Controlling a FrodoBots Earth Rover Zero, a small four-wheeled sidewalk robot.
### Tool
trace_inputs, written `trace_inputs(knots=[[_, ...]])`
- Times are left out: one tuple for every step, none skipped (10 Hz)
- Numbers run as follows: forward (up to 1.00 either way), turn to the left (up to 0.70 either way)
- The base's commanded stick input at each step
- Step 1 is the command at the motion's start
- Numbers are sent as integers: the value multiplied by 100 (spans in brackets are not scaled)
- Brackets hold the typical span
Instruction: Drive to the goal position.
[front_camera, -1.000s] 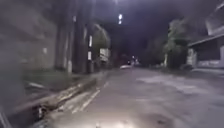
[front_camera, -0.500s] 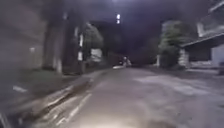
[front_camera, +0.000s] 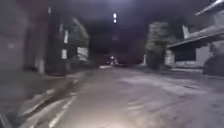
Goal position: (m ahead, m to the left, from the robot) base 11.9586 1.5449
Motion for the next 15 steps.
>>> trace_inputs(knots=[[50, 0], [50, 0], [50, 0], [50, 0], [50, 0], [50, 0], [50, 0], [50, 0], [50, 6], [50, 50], [50, 50], [50, 50], [50, 0], [50, 0], [50, 0]])
